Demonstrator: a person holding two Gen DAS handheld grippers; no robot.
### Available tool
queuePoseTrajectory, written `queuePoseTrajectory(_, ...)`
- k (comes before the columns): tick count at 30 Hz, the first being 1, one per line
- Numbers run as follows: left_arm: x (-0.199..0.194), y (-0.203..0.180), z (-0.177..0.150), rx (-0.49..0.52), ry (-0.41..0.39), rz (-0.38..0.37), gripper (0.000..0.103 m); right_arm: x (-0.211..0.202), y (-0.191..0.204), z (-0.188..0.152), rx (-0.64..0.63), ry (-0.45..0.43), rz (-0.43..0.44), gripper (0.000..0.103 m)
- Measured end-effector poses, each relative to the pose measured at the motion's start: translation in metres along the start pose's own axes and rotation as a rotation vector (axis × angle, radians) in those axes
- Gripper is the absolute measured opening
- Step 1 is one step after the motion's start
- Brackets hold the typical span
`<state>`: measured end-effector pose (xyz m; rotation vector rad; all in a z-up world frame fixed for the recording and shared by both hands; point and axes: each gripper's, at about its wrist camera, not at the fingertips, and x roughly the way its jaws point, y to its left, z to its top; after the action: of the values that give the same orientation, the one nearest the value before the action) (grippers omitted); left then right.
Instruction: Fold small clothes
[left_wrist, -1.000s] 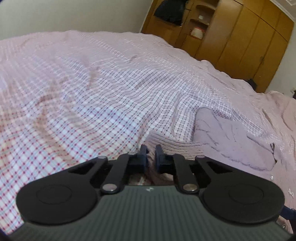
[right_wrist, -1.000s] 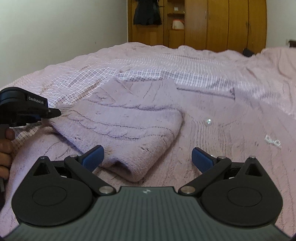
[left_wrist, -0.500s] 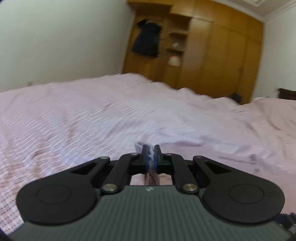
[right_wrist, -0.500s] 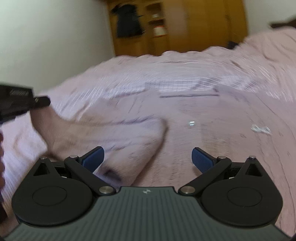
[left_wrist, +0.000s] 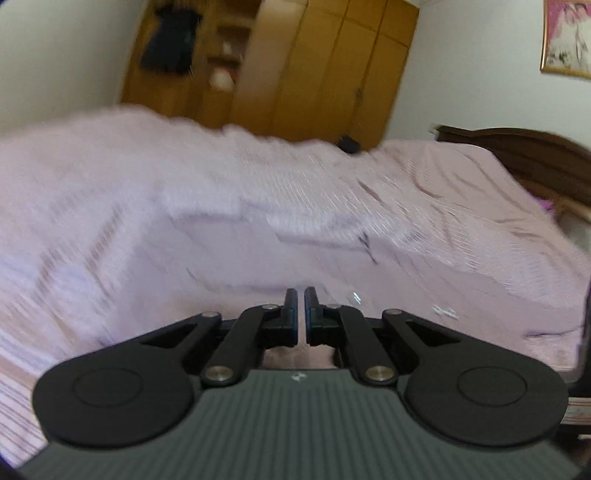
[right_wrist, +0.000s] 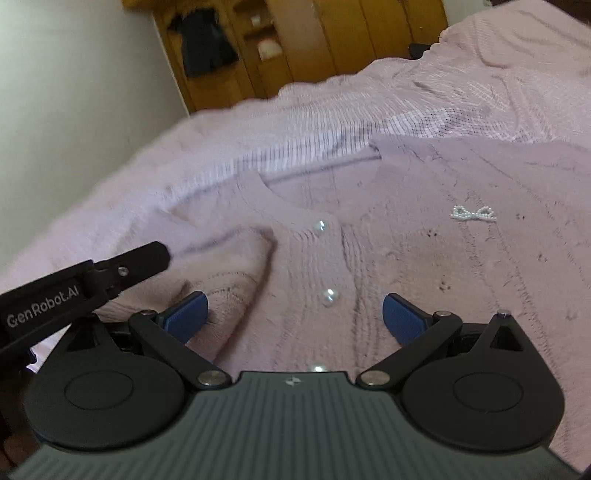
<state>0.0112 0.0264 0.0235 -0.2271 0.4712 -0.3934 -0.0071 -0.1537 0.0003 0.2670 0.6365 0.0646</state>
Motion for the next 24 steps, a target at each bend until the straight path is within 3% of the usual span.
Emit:
queuePoseTrajectory(4,0.019,0.029,-0.005,-0.163,0.127,-0.112,0.005,0.009,0.006,0.000,-0.117,0.099,-0.016,0.103)
queuePoseTrajectory(6,0.025,0.036,-0.007,-0.232,0.188,-0.183,0.015,0.004,0.002,-0.001,-0.127,0.093,0.006,0.103)
queuePoseTrajectory(7,0.023,0.042,-0.008,-0.310,0.201,-0.241,0.029,0.001,-0.003,0.000,-0.099,0.085,0.019,0.103)
queuePoseTrajectory(8,0.023,0.050,-0.011,-0.405,0.188,-0.295,0.038,-0.003,-0.009,0.001,-0.042,0.051,0.003,0.102)
queuePoseTrajectory(10,0.011,0.063,-0.012,-0.538,0.117,-0.348,0.039,-0.018,-0.023,0.000,0.108,-0.095,-0.096,0.097)
queuePoseTrajectory(11,0.004,0.067,-0.011,-0.555,0.066,-0.355,0.039,-0.025,-0.028,-0.001,0.140,-0.173,-0.128,0.094)
queuePoseTrajectory(13,-0.007,0.072,-0.002,-0.544,0.014,-0.304,0.039,-0.033,-0.025,-0.001,0.102,-0.243,-0.141,0.074)
queuePoseTrajectory(15,-0.017,0.074,0.009,-0.470,-0.031,-0.215,0.039,-0.040,-0.014,0.000,0.042,-0.278,-0.065,0.055)
queuePoseTrajectory(18,-0.027,0.072,0.018,-0.303,-0.104,0.042,0.038,-0.037,0.008,0.005,-0.015,-0.210,0.185,0.053)
queuePoseTrajectory(19,-0.028,0.075,0.017,-0.265,-0.117,0.084,0.038,-0.032,0.018,0.004,-0.032,-0.179,0.235,0.053)
queuePoseTrajectory(22,-0.016,0.090,0.011,-0.326,-0.043,0.109,0.038,-0.009,0.040,-0.002,-0.066,-0.130,0.195,0.058)
queuePoseTrajectory(24,-0.008,0.098,0.004,-0.373,0.012,0.106,0.038,0.013,0.042,-0.005,-0.032,-0.046,0.176,0.058)
